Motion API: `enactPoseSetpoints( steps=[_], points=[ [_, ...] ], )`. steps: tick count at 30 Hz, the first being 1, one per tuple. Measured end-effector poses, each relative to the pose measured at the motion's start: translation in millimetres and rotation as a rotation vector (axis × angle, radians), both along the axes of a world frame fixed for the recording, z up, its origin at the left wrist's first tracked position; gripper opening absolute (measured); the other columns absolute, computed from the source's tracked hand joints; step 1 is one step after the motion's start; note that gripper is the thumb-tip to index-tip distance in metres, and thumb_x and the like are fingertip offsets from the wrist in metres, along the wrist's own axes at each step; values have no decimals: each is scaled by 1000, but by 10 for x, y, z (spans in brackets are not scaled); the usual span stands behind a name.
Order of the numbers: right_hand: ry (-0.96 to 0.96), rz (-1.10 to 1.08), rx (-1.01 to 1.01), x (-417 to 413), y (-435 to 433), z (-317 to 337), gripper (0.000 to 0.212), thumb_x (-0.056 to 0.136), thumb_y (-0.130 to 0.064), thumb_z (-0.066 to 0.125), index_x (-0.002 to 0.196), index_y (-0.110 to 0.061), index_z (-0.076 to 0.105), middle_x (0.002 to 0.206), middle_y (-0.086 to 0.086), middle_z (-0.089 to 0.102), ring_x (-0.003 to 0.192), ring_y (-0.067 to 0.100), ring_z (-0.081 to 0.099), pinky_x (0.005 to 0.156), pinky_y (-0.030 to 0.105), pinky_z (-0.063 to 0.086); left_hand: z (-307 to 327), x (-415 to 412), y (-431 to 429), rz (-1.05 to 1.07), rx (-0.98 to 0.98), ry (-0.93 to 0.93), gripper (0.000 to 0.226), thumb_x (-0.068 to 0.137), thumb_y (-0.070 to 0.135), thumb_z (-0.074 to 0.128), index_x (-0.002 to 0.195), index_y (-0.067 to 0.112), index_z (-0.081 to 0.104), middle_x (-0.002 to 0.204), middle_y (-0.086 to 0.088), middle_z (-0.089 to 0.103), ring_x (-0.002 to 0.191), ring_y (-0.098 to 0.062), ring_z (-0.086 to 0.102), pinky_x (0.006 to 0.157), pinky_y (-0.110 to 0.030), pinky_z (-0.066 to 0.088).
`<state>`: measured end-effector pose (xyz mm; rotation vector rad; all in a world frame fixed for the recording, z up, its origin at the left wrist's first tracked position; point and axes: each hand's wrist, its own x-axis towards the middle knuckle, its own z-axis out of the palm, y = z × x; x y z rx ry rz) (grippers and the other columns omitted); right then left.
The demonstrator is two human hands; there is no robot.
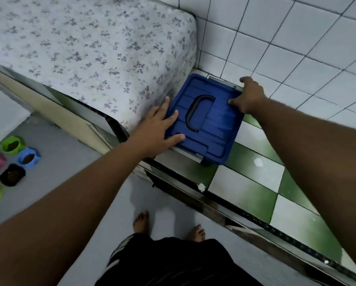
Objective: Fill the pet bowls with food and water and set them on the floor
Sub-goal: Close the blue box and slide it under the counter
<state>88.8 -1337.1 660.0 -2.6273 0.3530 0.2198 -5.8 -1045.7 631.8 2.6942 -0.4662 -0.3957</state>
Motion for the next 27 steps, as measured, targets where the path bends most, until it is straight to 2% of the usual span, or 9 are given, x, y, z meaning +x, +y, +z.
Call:
enactPoseSetpoints(
  steps=[1,5,8,10,12,15,19,24,27],
  points=[
    [15,29,6,16,-5,28,89,81,-27,80,152,-13,29,151,17,38,139,35,37,115,38,34,23,24,31,-51,25,-49,84,95,69,47,164,27,21,171,5,-19,158,-26,-5,126,-46,11],
    [42,56,64,49,-1,36,87,82,-20,80,152,-10,28,150,17,39,134,33,44,108,34,40,-12,-8,171,-258,-7,-216,90,90,75,46,155,13,43,168,-7,26,156,-25,19,124,-51,28],
    [90,37,103,67,-19,22,89,82,-21,80,153,-7,27,151,16,40,133,33,45,109,37,41,-50,-61,273,-374,173,-165,109,82,81,55,164,21,16,173,3,3,156,-8,-11,125,-35,10],
    [120,32,109,87,-38,36,91,82,-23,81,153,-6,28,153,16,39,135,34,43,111,39,40,-118,-44,287,-400,243,-201,114,82,69,69,165,22,6,173,4,-5,155,-8,-15,124,-33,8],
    [140,47,72,115,-42,65,88,83,-24,80,153,-6,30,153,16,39,136,35,42,110,38,40,-207,-11,262,-366,201,-287,107,82,53,79,164,19,17,173,-1,9,159,-18,3,126,-42,21],
    [172,78,31,150,-26,106,82,84,-25,79,151,-6,36,151,17,42,135,36,44,110,39,40,-294,12,197,-336,151,-385,93,72,29,92,151,10,46,161,-13,41,150,-31,35,111,-53,45],
    [178,73,34,160,-3,117,76,83,-23,80,147,-7,44,147,17,47,131,36,48,110,40,42,-321,8,117,-316,101,-469,80,55,15,96,128,3,64,141,-20,60,132,-37,57,94,-50,55],
    [171,74,33,162,0,106,75,84,-21,79,148,-8,43,148,17,45,132,37,47,109,39,42,-348,36,155,-347,77,-557,77,62,32,95,127,4,65,140,-19,61,132,-35,58,97,-49,53],
    [172,80,32,184,0,114,75,83,-20,80,147,-9,44,148,17,45,133,37,46,110,39,40,-376,48,189,-360,63,-605,70,79,49,78,132,5,64,143,-17,60,135,-33,56,100,-47,51]
  ],
)
